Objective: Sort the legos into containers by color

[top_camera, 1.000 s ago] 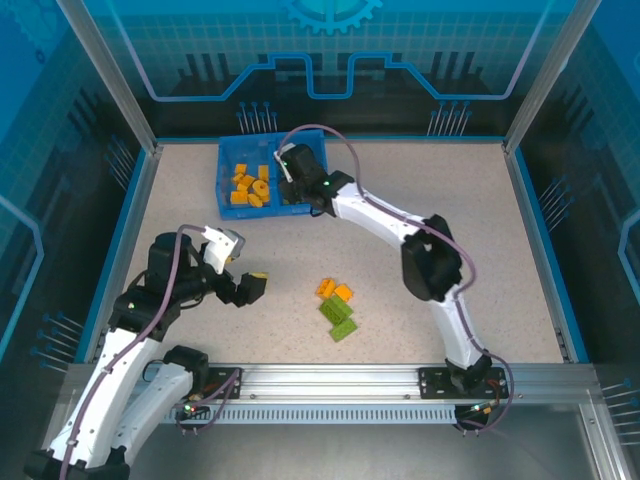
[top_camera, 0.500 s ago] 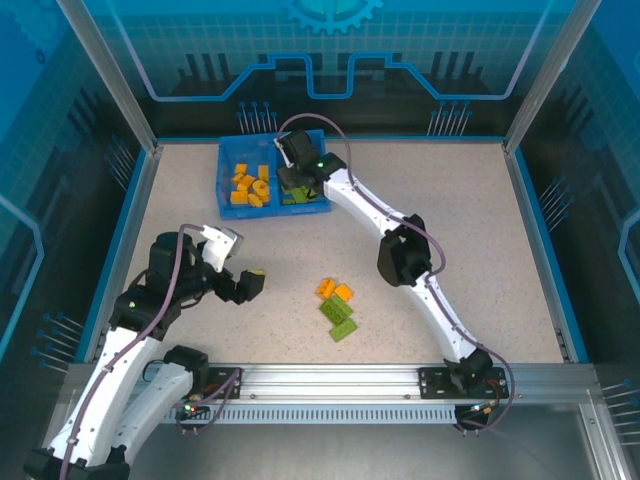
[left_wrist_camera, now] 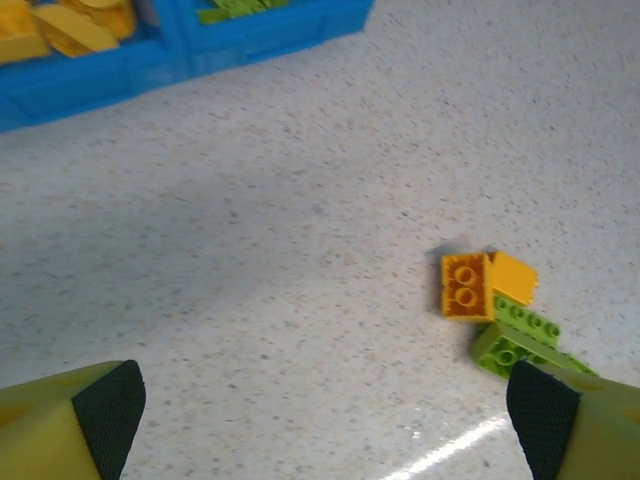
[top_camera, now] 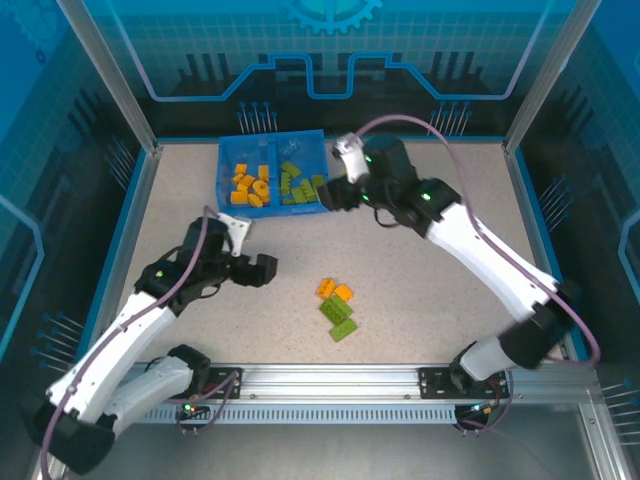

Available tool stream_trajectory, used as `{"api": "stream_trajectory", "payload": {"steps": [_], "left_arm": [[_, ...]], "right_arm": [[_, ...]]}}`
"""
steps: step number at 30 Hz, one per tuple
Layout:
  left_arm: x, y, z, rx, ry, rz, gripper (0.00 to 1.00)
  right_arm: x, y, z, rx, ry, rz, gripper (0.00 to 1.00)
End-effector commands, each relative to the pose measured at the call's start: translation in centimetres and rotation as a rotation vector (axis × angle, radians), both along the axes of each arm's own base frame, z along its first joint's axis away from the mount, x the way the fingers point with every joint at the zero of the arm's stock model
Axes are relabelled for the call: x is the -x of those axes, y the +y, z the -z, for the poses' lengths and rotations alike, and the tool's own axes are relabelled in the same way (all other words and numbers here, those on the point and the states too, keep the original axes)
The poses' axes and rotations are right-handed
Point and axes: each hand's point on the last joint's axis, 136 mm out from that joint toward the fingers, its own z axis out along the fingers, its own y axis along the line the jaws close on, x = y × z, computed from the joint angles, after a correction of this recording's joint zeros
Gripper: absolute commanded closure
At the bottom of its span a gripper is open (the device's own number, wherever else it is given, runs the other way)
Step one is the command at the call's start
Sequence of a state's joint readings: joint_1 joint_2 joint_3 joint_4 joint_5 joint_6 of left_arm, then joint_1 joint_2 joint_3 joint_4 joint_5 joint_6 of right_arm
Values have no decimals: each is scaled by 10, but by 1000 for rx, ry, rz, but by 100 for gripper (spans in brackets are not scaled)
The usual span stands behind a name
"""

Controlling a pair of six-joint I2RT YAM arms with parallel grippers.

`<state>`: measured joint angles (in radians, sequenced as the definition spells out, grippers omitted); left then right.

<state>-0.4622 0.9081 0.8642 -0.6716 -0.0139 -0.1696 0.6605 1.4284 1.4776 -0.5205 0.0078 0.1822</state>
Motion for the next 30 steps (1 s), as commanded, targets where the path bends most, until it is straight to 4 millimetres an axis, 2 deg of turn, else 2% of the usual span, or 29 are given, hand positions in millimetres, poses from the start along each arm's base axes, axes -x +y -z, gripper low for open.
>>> {"api": "stream_trajectory", "payload": {"steps": [1,5,8,11,17,21,23,26,30], "left_arm": [[-13,-30,4,77,86,-138,7],[-20,-90,46,61,209,-128,15],[-27,-120,79,44,298,-128,20],[-35,-139,108,39,365,-128,22],[-49,-147,139,-30,387,-148,32],[-42,-165,153,-18,456,-77,37],[-36,-167,162,-38,489,-62,42],[-25,-165,171,-67,518,-61,45],[-15,-150,181,-130,530,-88,45]], "right_arm": [[36,-21,39,-26,152,6,32],[75,-54,63,-23,243,69,21],[95,-68,74,-28,291,93,8],[106,-78,82,-29,330,127,1],[115,-87,90,-18,357,146,0],[116,-84,93,-24,372,134,0],[115,-82,95,-23,384,132,0],[114,-81,98,-20,397,134,0],[114,-79,99,-29,401,134,0]]}}
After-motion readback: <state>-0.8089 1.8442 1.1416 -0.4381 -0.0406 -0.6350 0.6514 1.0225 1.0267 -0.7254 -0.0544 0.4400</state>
